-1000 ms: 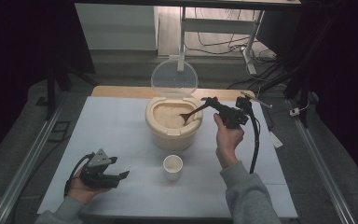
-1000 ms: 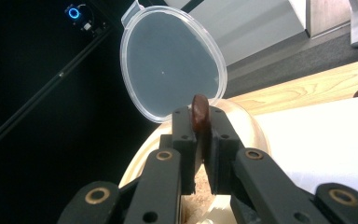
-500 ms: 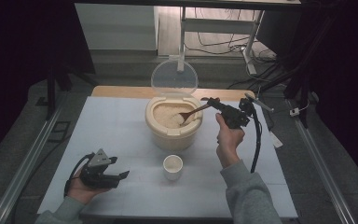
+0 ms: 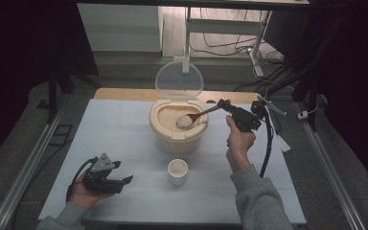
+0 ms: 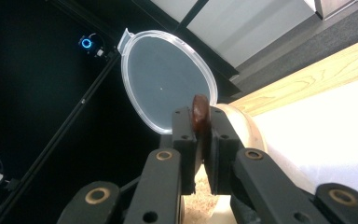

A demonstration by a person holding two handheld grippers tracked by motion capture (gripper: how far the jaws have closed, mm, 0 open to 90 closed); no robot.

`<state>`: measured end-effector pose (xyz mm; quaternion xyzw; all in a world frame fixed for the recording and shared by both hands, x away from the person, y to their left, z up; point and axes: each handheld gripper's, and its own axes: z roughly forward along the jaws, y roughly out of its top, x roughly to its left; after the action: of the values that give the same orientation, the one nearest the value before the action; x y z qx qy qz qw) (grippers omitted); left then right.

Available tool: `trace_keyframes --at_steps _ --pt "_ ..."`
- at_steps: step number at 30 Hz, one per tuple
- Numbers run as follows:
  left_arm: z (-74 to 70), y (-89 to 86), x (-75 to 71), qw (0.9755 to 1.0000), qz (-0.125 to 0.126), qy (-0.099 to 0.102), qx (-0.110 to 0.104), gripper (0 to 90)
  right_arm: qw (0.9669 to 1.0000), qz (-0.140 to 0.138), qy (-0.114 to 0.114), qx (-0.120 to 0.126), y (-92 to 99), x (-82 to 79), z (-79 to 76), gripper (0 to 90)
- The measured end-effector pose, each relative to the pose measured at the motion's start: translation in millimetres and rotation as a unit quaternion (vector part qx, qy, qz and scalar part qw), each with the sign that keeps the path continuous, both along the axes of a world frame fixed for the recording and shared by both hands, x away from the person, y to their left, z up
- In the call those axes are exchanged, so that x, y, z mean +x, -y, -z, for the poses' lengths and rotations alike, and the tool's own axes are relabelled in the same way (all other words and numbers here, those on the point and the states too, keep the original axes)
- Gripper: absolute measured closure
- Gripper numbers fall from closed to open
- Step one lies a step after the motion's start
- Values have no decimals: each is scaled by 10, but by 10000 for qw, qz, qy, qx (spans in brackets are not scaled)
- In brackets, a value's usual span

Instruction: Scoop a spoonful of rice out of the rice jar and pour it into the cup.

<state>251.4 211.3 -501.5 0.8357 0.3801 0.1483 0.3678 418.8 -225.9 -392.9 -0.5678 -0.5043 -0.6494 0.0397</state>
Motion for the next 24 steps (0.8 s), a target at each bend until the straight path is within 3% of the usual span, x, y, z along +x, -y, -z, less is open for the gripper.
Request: trace_keyframes --at_steps 9,24 --pt "1 5 1 10000 9 3 10 278 9999 17 34 103 76 -21 -29 834" --pt "14 -6 10 10000 -22 -6 59 276 9996 -184 87 213 130 -142 -114 834"
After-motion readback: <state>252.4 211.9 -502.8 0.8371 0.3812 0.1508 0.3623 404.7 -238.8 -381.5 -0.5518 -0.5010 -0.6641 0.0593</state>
